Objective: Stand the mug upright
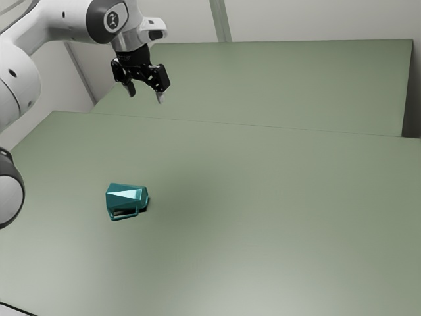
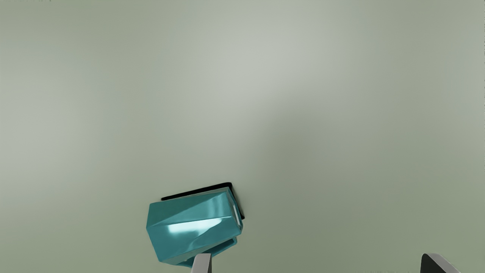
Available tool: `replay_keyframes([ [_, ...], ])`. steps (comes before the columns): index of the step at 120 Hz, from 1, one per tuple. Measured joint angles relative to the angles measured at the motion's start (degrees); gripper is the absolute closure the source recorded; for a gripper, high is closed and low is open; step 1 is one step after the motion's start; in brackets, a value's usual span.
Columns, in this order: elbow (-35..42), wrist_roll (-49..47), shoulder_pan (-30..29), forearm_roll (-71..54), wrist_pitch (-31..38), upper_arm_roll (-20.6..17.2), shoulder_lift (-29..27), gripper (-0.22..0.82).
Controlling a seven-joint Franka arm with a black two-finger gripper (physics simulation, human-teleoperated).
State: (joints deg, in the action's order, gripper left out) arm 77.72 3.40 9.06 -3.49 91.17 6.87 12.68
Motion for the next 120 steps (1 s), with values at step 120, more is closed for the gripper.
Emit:
replay_keyframes([
  [120,42.7,14.5,1.1,23.5,12.1,28.4,-16.0,0.00],
])
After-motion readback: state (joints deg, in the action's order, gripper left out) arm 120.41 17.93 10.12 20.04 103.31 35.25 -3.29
